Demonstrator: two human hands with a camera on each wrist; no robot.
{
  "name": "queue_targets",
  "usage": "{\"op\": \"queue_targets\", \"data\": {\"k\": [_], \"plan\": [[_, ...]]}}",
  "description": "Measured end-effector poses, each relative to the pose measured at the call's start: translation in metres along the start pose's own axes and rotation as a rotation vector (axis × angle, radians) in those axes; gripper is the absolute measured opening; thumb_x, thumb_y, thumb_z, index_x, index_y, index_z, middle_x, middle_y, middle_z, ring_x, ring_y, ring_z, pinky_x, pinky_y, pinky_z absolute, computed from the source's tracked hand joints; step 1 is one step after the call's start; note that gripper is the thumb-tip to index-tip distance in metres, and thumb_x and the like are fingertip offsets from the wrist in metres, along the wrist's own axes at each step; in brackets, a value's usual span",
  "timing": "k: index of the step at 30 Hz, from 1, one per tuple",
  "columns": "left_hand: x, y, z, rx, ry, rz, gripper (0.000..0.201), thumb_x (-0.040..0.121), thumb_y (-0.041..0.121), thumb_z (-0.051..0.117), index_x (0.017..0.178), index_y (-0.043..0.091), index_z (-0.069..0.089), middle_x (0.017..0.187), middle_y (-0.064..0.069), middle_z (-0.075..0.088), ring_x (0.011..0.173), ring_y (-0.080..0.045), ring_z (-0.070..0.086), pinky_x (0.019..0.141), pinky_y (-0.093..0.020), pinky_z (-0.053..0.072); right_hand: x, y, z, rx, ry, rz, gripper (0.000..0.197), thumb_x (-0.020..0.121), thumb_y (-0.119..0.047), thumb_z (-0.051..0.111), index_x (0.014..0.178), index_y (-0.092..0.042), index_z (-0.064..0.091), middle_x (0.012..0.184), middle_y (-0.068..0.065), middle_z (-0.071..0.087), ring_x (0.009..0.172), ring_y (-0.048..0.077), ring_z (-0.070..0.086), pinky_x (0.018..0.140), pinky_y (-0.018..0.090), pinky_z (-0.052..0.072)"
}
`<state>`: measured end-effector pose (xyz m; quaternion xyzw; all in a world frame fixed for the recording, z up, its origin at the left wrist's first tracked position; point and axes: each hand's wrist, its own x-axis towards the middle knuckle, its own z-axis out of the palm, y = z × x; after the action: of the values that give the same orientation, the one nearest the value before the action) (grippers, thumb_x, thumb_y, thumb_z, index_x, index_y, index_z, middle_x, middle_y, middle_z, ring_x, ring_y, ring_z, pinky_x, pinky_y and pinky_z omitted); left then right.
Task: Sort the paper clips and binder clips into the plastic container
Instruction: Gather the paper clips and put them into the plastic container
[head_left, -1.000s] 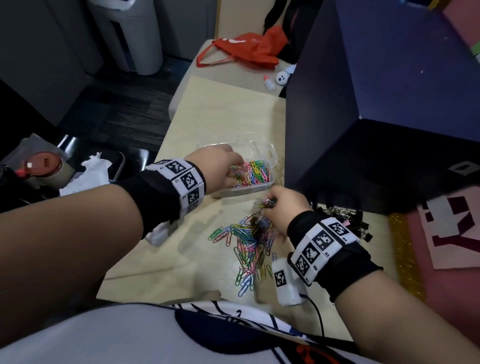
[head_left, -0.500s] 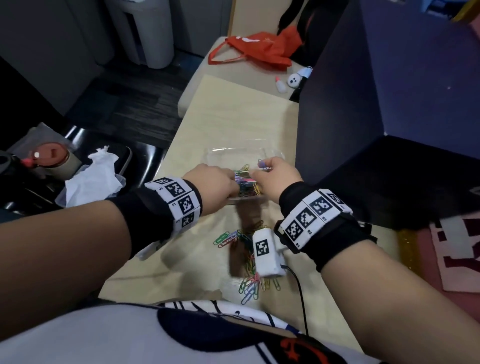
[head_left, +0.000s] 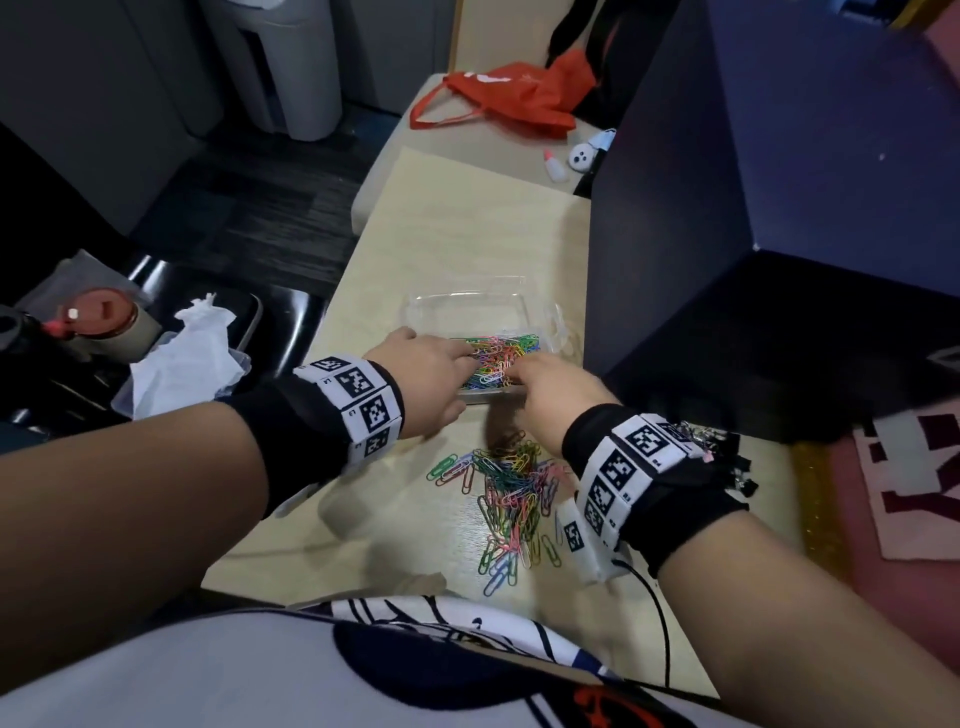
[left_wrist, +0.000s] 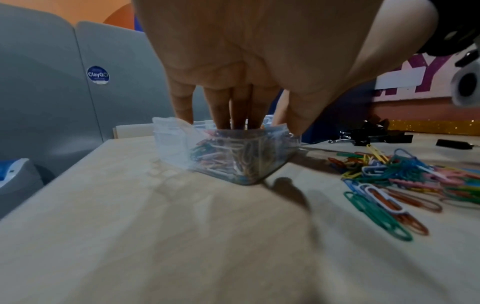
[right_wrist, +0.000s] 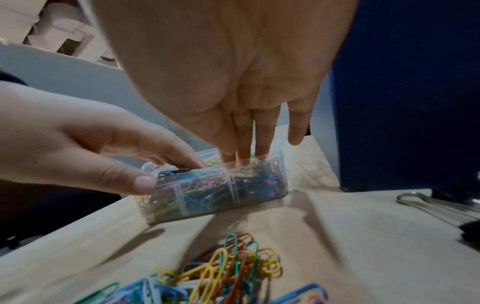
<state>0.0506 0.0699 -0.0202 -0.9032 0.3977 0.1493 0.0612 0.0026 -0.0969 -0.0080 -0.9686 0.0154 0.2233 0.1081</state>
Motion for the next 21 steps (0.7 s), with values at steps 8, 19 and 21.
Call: {"op": "queue_targets", "data": {"k": [8, 19, 21], "plan": [[-0.013, 0.01, -0.003, -0.069, 0.224, 0.136, 0.036, 0.089, 0.032, 0.051, 0.121, 0.017, 0.057, 0.125, -0.008, 0.052, 0.108, -0.031, 0.054, 0.086, -0.041, 0.047, -0.028, 0.015, 0.021, 0.085, 0.049, 0.019, 0.026, 0.092, -0.025, 0.049, 0.117, -0.024, 0.057, 0.126, 0.003, 0.051, 0.114, 0.023, 0.052, 0.098, 0.035, 0.044], [-0.021, 0.041, 0.022, -0.018, -0.243, 0.078, 0.03, 0.093, 0.029, 0.054, 0.121, 0.017, 0.05, 0.115, -0.007, 0.052, 0.102, -0.029, 0.056, 0.08, -0.039, 0.049, -0.064, 0.022, 0.068, -0.006, 0.004, -0.105, 0.045, 0.093, -0.019, 0.052, 0.136, -0.028, 0.044, 0.138, -0.001, 0.038, 0.123, 0.025, 0.036, 0.103, 0.036, 0.038], [-0.019, 0.044, 0.023, -0.021, -0.214, 0.061, 0.021, 0.094, 0.019, 0.049, 0.113, 0.016, 0.053, 0.111, -0.008, 0.055, 0.098, -0.029, 0.058, 0.079, -0.039, 0.051, -0.063, 0.023, 0.069, 0.006, 0.01, -0.059, 0.043, 0.091, -0.007, 0.047, 0.131, -0.026, 0.047, 0.129, 0.002, 0.042, 0.117, 0.025, 0.039, 0.099, 0.036, 0.041]]}}
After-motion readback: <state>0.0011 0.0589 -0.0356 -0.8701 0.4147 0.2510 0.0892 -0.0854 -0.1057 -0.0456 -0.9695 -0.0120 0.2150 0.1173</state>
